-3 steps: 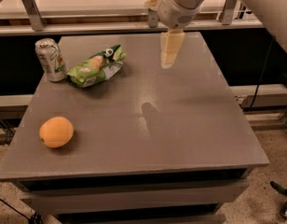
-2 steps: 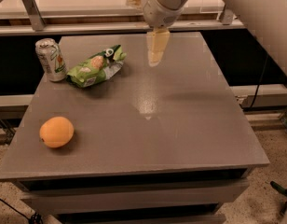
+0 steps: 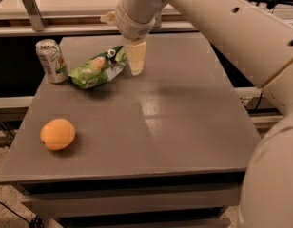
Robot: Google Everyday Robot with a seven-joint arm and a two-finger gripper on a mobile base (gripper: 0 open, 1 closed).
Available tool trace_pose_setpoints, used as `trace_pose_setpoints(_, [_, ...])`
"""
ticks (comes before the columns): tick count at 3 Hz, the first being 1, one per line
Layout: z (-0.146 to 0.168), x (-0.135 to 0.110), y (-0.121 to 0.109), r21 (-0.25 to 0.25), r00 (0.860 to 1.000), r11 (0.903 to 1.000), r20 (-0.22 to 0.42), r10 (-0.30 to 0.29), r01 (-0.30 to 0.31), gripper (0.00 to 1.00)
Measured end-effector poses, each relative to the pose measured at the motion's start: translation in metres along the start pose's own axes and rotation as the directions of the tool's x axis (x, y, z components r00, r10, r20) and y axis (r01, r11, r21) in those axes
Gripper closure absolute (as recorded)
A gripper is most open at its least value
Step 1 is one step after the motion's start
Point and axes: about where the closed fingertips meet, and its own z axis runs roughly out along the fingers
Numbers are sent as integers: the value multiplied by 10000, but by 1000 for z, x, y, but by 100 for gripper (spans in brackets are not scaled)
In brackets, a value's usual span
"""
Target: Move green rice chip bag near orange
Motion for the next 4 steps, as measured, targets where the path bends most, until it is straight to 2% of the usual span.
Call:
trace_pose_setpoints(1, [27,-13,0,-256,9992,9992,236,-316,322,0])
trace_pose_setpoints(2, [47,-27,3,-408,9975,9984,601,-360,385,26])
trace_pose_setpoints(3, [55,-34,6,-463,9963,9986,824,-232,271,49])
trace_pose_setpoints(4, [57,-34,9,-467,9960,9989,888,102,-60,72])
